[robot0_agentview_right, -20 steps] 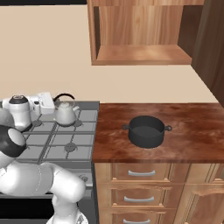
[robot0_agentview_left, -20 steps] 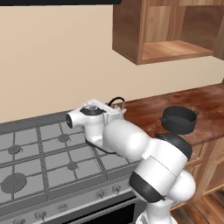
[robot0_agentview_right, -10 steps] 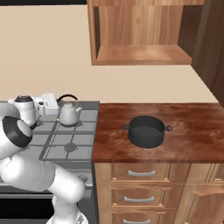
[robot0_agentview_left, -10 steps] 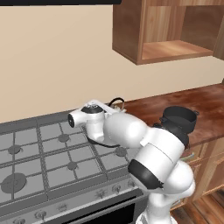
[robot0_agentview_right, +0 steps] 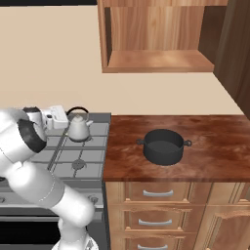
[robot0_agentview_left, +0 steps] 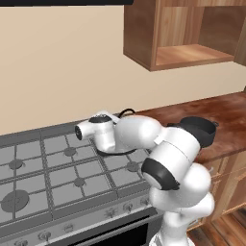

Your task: Pick the kettle from the cabinet and place it on a stove burner. Then pick the pot from the counter and place it on another stove burner. Finally, turn both burners on.

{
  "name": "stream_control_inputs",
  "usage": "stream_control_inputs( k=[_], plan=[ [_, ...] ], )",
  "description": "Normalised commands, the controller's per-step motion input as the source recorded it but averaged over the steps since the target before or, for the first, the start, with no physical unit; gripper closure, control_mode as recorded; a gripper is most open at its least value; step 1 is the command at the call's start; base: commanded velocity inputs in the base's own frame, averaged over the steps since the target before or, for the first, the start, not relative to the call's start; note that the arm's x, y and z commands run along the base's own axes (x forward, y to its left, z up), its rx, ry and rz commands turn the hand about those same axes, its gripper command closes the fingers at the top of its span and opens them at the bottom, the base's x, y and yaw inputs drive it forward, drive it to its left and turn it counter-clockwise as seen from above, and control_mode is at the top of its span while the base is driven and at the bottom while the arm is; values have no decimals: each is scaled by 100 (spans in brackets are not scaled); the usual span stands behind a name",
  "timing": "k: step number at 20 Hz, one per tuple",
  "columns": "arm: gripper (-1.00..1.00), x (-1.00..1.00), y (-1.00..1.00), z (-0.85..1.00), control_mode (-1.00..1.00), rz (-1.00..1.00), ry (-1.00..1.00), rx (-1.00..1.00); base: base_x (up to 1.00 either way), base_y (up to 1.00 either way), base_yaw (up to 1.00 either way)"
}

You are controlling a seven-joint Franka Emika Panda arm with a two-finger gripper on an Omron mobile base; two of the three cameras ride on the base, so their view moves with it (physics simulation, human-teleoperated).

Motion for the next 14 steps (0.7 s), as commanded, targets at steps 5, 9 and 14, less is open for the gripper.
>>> stream_control_inputs(
  k=[5, 9, 14],
  plan=[
    [100, 21, 5, -12, -100, -1, 0, 0, 0, 0, 0],
    [100, 21, 6, -13, -100, -1, 2, 0, 0, 0, 0],
    [100, 24, 9, -13, -100, -1, 2, 0, 0, 0, 0]
  ],
)
